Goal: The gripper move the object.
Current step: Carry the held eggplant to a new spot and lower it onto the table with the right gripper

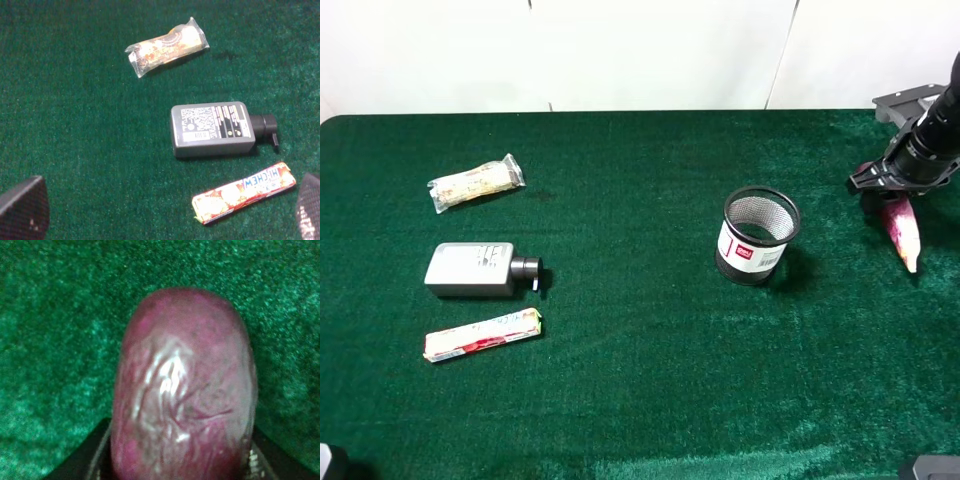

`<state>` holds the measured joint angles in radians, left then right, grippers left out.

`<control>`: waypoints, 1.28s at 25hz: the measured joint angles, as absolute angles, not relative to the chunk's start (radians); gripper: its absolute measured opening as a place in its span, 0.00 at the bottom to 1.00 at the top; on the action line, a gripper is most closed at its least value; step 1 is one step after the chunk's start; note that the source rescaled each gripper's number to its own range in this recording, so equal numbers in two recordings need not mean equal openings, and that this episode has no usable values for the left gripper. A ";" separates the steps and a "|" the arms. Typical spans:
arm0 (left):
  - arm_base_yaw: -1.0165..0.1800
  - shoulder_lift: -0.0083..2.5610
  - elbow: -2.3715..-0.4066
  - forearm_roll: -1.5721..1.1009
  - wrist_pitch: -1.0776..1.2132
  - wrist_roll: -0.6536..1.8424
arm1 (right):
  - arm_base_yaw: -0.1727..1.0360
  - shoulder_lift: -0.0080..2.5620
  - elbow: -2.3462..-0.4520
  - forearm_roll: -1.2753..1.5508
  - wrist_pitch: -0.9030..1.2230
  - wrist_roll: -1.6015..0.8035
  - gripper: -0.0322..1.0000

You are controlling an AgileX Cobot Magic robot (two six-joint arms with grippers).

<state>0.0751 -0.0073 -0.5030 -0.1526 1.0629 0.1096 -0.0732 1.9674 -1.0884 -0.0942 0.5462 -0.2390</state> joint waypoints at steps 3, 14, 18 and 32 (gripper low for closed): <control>0.075 -0.007 -0.503 -0.153 1.063 0.110 | -0.075 1.988 -1.087 -0.094 0.540 -0.239 0.03; 0.075 -0.007 -0.503 -0.153 1.063 0.110 | -0.075 1.991 -1.087 -0.094 0.561 -0.236 0.03; 0.075 -0.007 -0.503 -0.153 1.063 0.110 | -0.075 1.991 -1.087 -0.093 0.561 -0.236 0.03; 0.075 -0.007 -0.503 -0.153 1.063 0.110 | -0.075 1.991 -1.087 -0.066 0.570 -0.235 0.81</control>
